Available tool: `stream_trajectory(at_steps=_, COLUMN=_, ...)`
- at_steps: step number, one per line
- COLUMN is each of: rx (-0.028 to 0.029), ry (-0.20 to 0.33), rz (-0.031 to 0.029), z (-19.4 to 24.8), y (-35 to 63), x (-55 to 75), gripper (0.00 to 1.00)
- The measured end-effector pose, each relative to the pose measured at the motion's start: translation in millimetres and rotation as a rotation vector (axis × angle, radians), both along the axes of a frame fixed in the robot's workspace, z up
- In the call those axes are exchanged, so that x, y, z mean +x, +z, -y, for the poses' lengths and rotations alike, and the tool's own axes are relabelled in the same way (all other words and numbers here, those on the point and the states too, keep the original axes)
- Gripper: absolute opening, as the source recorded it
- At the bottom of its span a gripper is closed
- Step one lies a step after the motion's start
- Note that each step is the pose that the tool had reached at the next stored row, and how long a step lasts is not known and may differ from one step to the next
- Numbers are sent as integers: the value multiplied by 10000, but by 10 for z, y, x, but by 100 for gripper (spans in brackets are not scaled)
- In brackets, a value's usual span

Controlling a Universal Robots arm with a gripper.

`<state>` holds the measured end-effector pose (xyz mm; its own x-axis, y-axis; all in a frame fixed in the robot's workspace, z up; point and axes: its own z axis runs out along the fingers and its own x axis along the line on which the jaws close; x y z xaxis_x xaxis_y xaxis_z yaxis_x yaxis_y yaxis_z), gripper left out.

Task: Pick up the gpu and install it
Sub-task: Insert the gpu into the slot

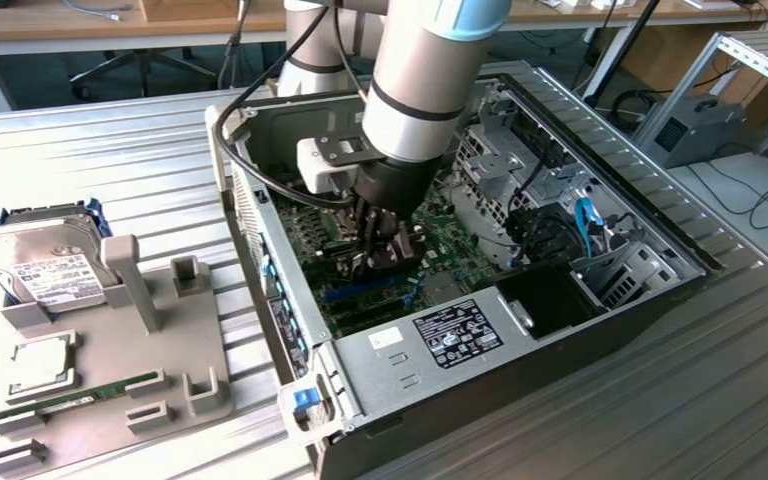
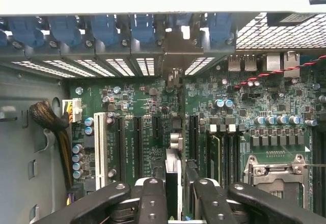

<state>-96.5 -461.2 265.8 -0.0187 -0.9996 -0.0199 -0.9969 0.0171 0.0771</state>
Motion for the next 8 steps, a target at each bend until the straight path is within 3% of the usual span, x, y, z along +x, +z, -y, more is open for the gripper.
stream_trajectory(at_steps=2, rx=-51, ry=-3, rz=-1, z=1, y=-5, x=1, gripper=26)
stream_trajectory(at_steps=5, rx=-341, ry=-46, rz=0, z=-2, y=-6, x=0, gripper=26)
stream_trajectory(at_steps=6, rx=-391, ry=-54, rz=-1, z=-4, y=-7, x=1, gripper=26)
stream_trajectory(at_steps=8, rx=-391, ry=-55, rz=0, z=-6, y=-10, x=1, gripper=26)
